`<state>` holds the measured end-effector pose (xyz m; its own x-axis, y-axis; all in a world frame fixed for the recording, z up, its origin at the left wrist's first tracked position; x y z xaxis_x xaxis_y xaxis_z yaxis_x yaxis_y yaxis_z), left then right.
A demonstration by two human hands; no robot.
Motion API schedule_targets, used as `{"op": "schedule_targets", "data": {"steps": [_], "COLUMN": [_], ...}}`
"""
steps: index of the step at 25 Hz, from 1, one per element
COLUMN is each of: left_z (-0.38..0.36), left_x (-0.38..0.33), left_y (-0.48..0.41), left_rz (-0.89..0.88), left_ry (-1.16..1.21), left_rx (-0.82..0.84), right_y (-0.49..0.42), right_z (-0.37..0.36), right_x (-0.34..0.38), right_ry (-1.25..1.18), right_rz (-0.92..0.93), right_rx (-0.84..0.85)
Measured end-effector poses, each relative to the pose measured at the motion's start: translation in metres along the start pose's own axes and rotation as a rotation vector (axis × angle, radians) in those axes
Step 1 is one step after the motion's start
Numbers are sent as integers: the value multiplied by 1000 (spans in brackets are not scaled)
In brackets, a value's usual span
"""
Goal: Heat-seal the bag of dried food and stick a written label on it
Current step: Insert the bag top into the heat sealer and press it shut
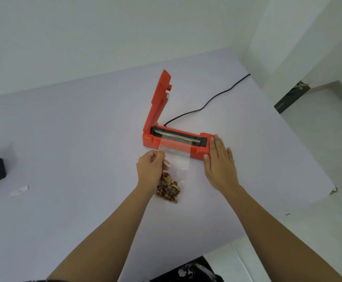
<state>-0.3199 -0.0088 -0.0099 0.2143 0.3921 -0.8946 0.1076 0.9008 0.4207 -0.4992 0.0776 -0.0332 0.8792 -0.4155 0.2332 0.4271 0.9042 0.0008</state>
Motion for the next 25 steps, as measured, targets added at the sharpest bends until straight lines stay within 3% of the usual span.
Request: {"op": "schedule_targets", "data": {"steps": [5,16,25], "left_z": [-2,7,-4], "left_x": [2,16,12], "left_y": [2,12,-6], "left_rz": [10,-107,19], "left_ry": [-9,77,43], "left_rx": [-12,37,30], "right_y": [-13,-10,-10], "right_z": [16,7,5], "right_x": [-4,1,2], "right_ry": [-40,-40,-53], "right_rz": [22,-17,-21], "right_rx": [-60,-25,-39]}}
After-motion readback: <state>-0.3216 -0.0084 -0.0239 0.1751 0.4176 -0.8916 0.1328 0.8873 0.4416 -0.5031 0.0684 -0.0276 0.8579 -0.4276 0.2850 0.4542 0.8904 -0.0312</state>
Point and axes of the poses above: each hand's wrist, its own y-axis away from the middle knuckle, its own z-axis out of the back of the hand, x = y × z, the point moved 1 cm from there along -y, towards the middle knuckle, and after that the axes turned 3 degrees about y, right-handed, at the moved point
